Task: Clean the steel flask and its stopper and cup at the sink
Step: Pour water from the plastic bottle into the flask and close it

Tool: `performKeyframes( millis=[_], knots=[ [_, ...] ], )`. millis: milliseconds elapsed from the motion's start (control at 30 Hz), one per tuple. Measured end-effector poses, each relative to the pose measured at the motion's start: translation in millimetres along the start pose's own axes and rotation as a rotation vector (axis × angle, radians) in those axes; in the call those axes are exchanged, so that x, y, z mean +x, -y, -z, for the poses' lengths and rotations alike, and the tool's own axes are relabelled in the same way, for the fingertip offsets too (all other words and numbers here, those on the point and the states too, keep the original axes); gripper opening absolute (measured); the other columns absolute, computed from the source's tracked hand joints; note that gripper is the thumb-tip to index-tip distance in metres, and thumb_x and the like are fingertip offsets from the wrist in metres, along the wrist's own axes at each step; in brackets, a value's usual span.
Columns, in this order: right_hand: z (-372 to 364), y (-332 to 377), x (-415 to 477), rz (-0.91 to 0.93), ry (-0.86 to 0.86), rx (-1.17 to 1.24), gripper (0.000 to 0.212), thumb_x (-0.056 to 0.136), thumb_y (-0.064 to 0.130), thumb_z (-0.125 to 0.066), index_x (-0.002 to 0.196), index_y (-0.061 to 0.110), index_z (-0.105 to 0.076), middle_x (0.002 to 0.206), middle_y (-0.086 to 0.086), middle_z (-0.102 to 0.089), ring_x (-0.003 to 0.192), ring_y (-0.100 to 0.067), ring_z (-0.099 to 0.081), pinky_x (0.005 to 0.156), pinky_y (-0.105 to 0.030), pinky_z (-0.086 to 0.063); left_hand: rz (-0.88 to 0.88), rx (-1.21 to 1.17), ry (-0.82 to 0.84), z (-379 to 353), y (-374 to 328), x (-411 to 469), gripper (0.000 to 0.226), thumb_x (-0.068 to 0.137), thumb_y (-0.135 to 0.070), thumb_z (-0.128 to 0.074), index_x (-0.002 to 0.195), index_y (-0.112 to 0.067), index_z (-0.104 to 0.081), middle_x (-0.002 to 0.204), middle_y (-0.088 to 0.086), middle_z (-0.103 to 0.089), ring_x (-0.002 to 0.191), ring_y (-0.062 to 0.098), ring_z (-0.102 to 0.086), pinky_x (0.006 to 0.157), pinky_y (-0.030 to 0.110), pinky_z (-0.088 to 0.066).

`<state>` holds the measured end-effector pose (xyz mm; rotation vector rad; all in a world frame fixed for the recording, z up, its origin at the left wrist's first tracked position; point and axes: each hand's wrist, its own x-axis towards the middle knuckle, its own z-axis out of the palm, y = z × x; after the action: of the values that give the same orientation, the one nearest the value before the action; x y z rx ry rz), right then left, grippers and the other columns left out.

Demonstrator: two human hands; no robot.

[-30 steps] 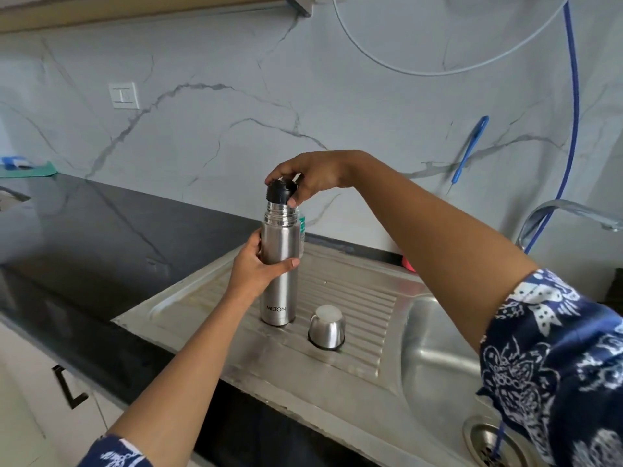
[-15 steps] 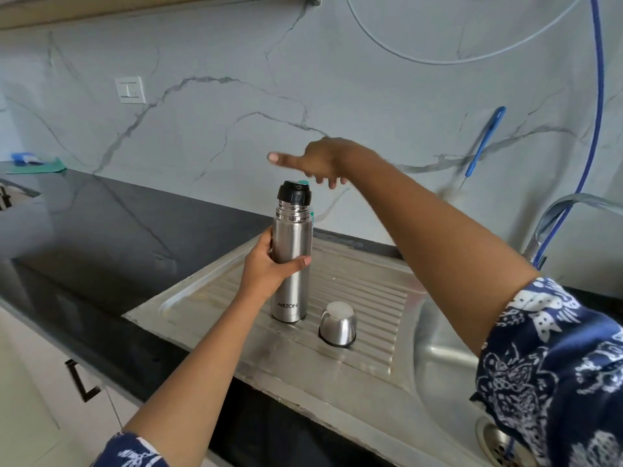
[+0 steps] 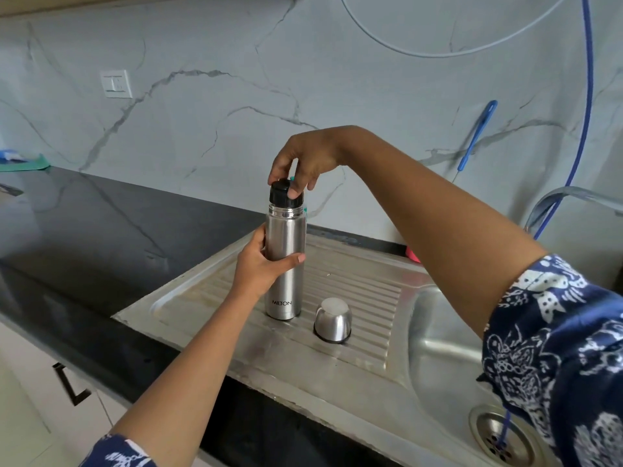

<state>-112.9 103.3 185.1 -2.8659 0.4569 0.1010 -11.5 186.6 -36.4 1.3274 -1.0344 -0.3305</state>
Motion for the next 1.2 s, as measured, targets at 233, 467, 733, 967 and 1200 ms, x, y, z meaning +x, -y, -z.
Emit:
performKeyframes(
  millis=[233, 467, 733, 967, 1200],
  knots=[
    [-2, 5, 11, -0.104, 0.002, -0.205, 0.048, 0.085, 0.033, -0.069, 0.125, 0.009, -0.055, 0.105, -0.009, -0.062, 0.085, -0.018, -0.06, 0.057, -0.023, -0.052, -0.005, -0.025, -0.004, 0, 0, -1, 0.074, 0.062, -0.021, -0.089, 0.127, -0.022, -0.053, 0.112, -0.011, -0.067, 0.101, 0.002, -0.064, 0.086, 0.024, -0.052],
    [-16, -11, 4, -0.001, -0.048, -0.083, 0.049, 0.085, 0.025, -0.07, 0.13, 0.013, -0.052, 0.121, 0.0, -0.053, 0.097, -0.014, -0.059, 0.068, -0.016, -0.051, 0.01, -0.018, 0.025, 2, -3, 0, 0.067, 0.064, -0.02, -0.088, 0.12, -0.029, -0.054, 0.11, -0.012, -0.067, 0.101, 0.005, -0.064, 0.084, 0.025, -0.051],
    [-6, -10, 7, 0.036, 0.075, -0.021, 0.041, 0.081, 0.02, -0.074, 0.119, 0.019, -0.06, 0.119, 0.002, -0.061, 0.098, -0.013, -0.064, 0.083, -0.023, -0.053, 0.003, -0.021, 0.011, 1, 3, 2, 0.065, 0.064, -0.018, -0.088, 0.118, -0.03, -0.054, 0.107, -0.013, -0.067, 0.099, 0.003, -0.065, 0.084, 0.025, -0.052],
    [-23, 13, 18, -0.32, -0.212, -0.433, 0.074, 0.078, 0.082, -0.036, 0.064, 0.013, -0.057, 0.064, -0.003, -0.062, 0.062, -0.016, -0.057, 0.066, -0.03, -0.04, -0.011, -0.033, 0.023, 2, 5, 3, 0.075, 0.054, -0.034, -0.09, 0.12, -0.027, -0.056, 0.107, -0.011, -0.069, 0.099, 0.004, -0.066, 0.085, 0.027, -0.053],
    [-16, -19, -4, 0.018, 0.032, 0.062, 0.051, 0.085, 0.033, -0.069, 0.132, 0.027, -0.049, 0.119, -0.001, -0.056, 0.093, -0.015, -0.064, 0.071, -0.026, -0.056, -0.001, -0.026, 0.046, 4, 5, 2, 0.074, 0.049, -0.043, -0.087, 0.116, -0.034, -0.055, 0.107, -0.012, -0.069, 0.099, 0.005, -0.066, 0.085, 0.028, -0.053]
  ],
)
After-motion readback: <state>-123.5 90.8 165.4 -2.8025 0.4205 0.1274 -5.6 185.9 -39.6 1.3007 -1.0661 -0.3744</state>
